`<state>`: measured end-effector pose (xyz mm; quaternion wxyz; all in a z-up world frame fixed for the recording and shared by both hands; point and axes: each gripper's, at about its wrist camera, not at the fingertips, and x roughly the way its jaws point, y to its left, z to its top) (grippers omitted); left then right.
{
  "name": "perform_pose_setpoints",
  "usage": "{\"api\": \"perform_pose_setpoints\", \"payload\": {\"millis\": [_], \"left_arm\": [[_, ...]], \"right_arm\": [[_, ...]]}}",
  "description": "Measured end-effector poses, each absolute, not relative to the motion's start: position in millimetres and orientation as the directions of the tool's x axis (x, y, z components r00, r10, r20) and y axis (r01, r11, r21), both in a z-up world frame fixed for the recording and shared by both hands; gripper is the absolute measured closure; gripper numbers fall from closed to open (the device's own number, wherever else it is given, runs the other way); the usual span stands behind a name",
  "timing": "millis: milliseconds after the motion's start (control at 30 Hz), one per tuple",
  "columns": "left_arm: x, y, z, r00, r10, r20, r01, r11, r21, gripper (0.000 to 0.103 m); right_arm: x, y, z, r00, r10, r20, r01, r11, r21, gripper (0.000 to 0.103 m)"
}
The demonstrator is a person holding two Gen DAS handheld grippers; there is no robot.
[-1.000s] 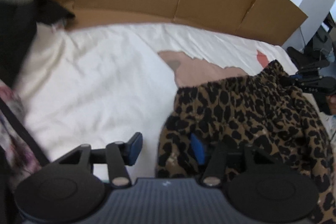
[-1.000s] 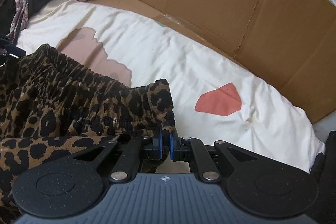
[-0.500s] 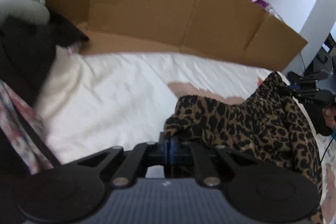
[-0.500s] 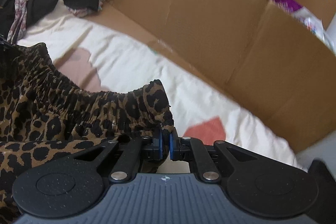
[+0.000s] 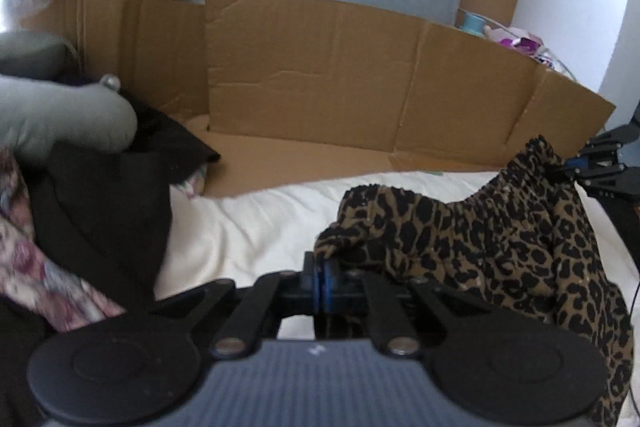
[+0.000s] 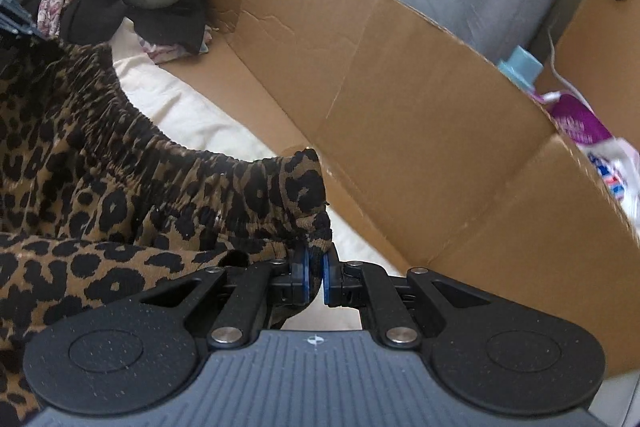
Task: Fold clothes
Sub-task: 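Open both tools and release the trousers on the duvet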
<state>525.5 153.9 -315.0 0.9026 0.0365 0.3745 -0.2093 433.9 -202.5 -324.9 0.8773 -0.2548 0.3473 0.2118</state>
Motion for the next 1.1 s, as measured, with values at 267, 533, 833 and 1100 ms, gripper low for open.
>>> {"api": "perform_pose_setpoints", "payload": {"millis": [267,533,833,1100], "left_arm": [[557.8,137.6,-336.3,0.614,-0.319,-0.722,0.392,0.917,-0.072,0.100],[569.0,129.6,-382.5,0.542,-0.237,-0.806,0.344,0.938,-0.044,0.078],[531.7,137.4,-341.2,0.587,-0.253,-0.769,0.346,0.937,-0.044,0.063],[472.8,127.3,-302.8,0.573,-0.316,-0.756,0.393,0.916,-0.085,0.061]], "right_arm": [[473.3,-194.5,-343.4,0.650,0.143,-0.746,-0.535,0.784,-0.316,0.098],[494.8,-202.7,-380.3,0.569,0.080,-0.819,-0.439,0.871,-0.220,0.079],[463.8,-212.7,-337.4,0.633,0.103,-0.768,-0.414,0.883,-0.222,0.065],[403.0,-211.9,-286.5,0.640,0.180,-0.747,-0.448,0.877,-0.173,0.064]]}}
